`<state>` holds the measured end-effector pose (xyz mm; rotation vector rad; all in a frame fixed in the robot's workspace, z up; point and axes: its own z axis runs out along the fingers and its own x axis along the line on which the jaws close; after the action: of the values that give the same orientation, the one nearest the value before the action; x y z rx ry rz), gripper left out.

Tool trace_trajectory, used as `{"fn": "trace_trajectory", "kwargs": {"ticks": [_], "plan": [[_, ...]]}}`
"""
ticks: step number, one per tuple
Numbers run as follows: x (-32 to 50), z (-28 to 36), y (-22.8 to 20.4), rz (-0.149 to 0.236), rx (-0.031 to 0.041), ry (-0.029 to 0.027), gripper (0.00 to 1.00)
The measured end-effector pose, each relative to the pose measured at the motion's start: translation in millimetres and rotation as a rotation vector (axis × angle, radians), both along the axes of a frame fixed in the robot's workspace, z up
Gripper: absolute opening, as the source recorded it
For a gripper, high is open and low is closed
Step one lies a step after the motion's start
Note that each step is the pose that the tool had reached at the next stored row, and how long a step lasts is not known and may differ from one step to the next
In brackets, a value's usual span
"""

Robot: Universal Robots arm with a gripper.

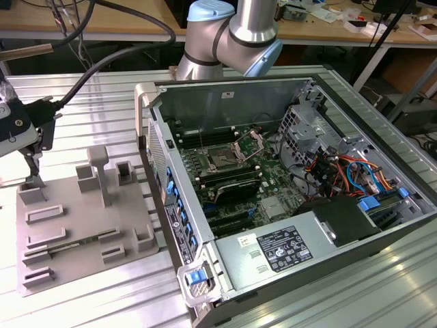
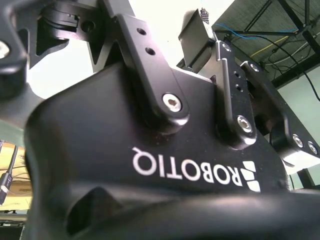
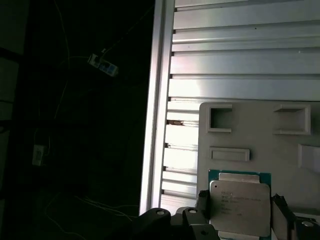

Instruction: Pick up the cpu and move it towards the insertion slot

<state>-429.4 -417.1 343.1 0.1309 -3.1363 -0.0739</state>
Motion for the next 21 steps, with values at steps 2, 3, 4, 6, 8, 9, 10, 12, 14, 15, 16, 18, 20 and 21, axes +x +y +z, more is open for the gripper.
{"fn": "trace_trajectory", "kwargs": {"ticks": [2, 3, 4, 6, 8, 9, 10, 12, 14, 15, 16, 18, 20, 21], "plan": [[0.0, 2.0, 0.0, 0.000, 0.0000, 0.0000, 0.55], [0.0, 2.8, 0.0, 0.000, 0.0000, 0.0000, 0.55], [0.0, 3.4, 0.0, 0.000, 0.0000, 0.0000, 0.55], [0.0, 4.9, 0.0, 0.000, 0.0000, 0.0000, 0.55], [0.0, 6.4, 0.0, 0.000, 0.0000, 0.0000, 0.55], [0.0, 7.6, 0.0, 0.000, 0.0000, 0.0000, 0.55], [0.0, 8.8, 0.0, 0.000, 0.0000, 0.0000, 0.55], [0.0, 10.3, 0.0, 0.000, 0.0001, 0.0000, 0.55], [0.0, 11.4, 0.0, 0.000, 0.0001, -0.0001, 0.55], [0.0, 11.9, 0.0, 0.000, 0.0000, 0.0000, 0.55], [0.0, 12.3, 0.0, 0.000, 0.0001, -0.0001, 0.55], [0.0, 13.2, 0.0, 0.000, 0.0001, -0.0001, 0.55], [0.0, 14.1, 0.0, 0.000, 0.0001, 0.0000, 0.55], [0.0, 14.9, 0.0, 0.000, 0.0001, 0.0000, 0.55]]}}
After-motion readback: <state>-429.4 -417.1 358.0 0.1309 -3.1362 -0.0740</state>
